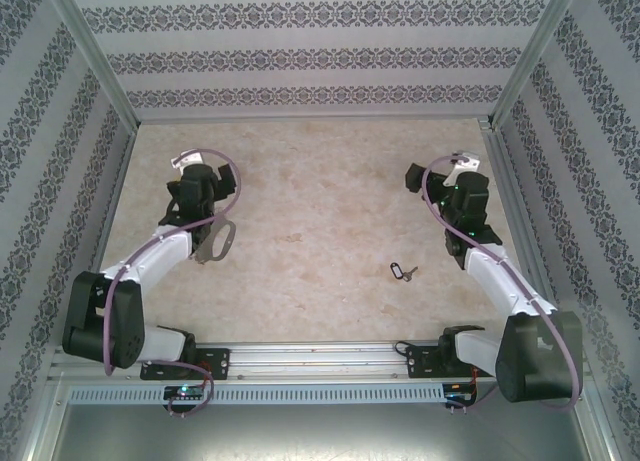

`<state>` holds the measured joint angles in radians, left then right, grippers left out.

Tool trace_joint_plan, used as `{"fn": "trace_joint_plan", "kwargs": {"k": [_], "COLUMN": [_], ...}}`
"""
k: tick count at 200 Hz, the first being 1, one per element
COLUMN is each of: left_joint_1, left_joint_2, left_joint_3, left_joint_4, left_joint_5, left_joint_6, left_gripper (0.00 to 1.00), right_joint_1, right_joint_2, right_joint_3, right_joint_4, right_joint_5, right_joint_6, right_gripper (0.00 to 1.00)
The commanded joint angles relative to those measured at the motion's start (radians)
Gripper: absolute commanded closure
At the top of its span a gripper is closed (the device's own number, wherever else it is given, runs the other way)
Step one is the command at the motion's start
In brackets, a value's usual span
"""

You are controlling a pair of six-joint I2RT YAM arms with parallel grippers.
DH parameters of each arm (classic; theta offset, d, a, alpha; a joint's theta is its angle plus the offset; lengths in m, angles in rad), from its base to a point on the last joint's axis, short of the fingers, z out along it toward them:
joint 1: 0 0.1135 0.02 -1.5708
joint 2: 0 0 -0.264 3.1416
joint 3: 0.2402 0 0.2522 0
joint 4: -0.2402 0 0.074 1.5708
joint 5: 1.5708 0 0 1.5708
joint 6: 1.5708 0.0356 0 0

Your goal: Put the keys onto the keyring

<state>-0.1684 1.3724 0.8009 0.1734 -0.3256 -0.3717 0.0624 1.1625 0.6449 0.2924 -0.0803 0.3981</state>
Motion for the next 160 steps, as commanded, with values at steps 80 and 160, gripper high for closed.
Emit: {"fn": "trace_joint_plan", "kwargs": {"k": [80, 160], "left_joint_1": [-0.100, -0.128], "left_joint_2": [0.346, 0.357], "left_joint_3": [0.216, 0.176], "left_joint_4": [-0.448, -0.420], "left_joint_5": [0.200, 0.173], "left_joint_6": [-0.459, -0.502], "left_gripper": [0.00, 0.00], "right_joint_1": [0.300, 0.300], "right_joint_2": [0.025, 0.037], "right_joint_3": [0.024, 0.048], "right_joint_4": [-0.226, -0.268], "right_joint_5": [0.082, 0.117], "right_joint_6": [0.053, 0.044], "right_gripper": [0.02, 0.03]}}
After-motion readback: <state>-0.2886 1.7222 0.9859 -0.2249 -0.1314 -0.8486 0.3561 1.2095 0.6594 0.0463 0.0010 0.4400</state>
